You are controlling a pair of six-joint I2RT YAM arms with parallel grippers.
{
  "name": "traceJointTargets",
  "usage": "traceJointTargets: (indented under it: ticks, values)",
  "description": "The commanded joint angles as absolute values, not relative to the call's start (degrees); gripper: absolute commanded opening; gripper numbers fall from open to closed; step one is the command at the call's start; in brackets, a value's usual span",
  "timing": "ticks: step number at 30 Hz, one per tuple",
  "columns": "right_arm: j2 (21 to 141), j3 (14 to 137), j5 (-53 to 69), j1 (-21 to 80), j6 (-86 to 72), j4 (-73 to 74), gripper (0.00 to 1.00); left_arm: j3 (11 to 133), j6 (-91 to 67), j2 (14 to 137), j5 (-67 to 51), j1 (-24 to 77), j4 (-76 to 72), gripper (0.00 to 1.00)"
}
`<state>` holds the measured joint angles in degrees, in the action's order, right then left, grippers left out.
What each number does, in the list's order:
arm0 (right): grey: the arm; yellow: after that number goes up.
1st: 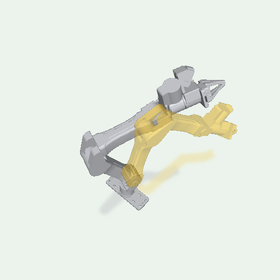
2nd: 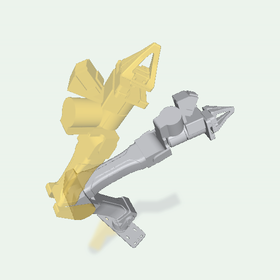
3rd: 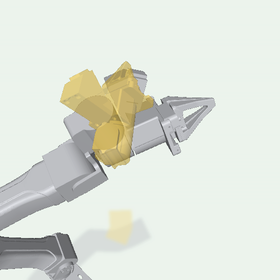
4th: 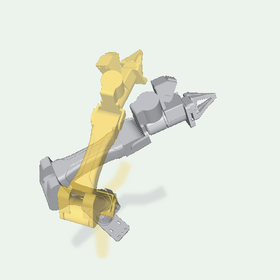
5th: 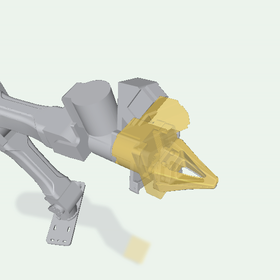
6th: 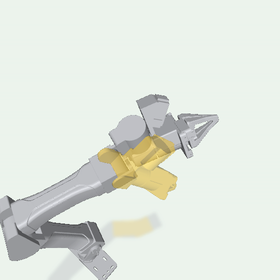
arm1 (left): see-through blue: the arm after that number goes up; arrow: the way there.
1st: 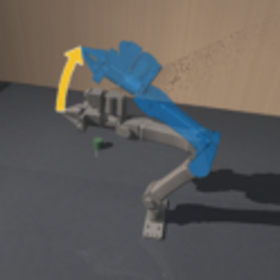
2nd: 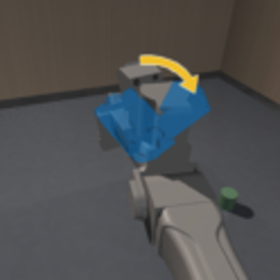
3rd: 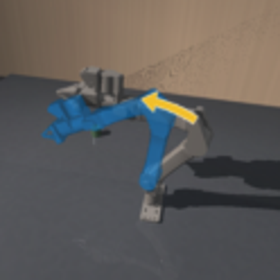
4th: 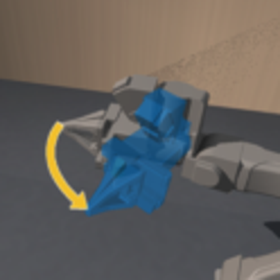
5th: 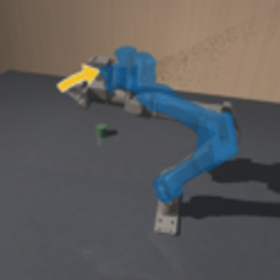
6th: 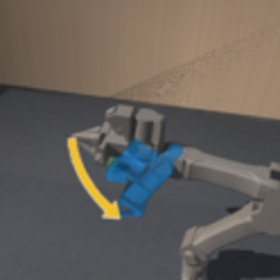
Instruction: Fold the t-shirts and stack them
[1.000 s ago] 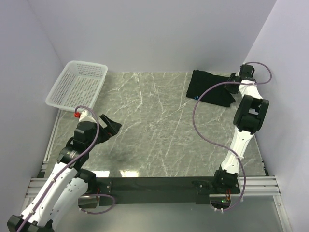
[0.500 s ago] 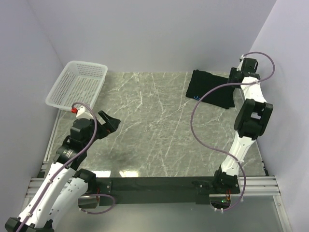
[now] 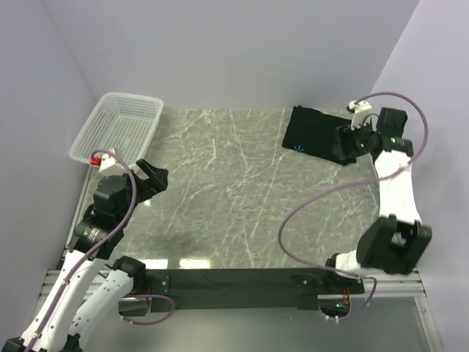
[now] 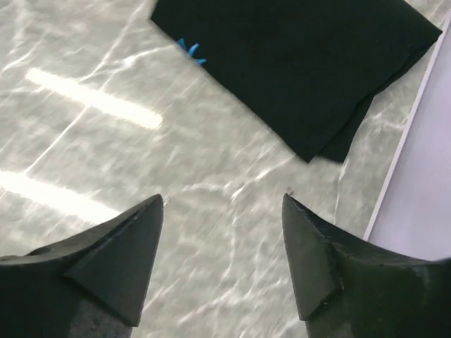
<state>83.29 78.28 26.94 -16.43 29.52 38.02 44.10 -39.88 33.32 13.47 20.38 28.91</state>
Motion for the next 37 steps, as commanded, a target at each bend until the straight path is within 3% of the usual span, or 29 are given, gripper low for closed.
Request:
traceJointTargets:
  ticks: [1,4,6,11,21,35,37]
  values:
    - [72.29,72.1,29.27,-17.14,31.38,36.23,0.82,48.6,-32.37,34.62,18.89,20.21,29.44,0.99]
    - [64.44,65.32,25.77,-18.63,22.62,29.83,1.0,50.53,-29.37,36.38,19.68,20.21,30.67,0.99]
    - [60.84,61.89,22.17,-20.2,15.25,27.78,1.0,51.15,-28.74,36.91,19.78,20.21,30.85,1.0]
    - [57.49,60.21,27.07,-24.08,13.89,32.43,1.0,49.66,-29.53,34.98,18.64,20.13,29.36,0.99]
    - [47.29,53.44,12.22,-24.17,2.73,26.1,0.99,46.93,-31.73,31.47,18.11,20.13,31.02,0.99]
    - [47.11,51.77,7.03,-24.17,-1.58,25.49,0.95,46.58,-32.08,30.23,17.4,20.13,32.61,1.0]
    - [47.02,51.24,7.73,-24.17,-0.53,25.31,0.99,46.49,-32.08,30.06,17.4,20.13,32.7,0.99]
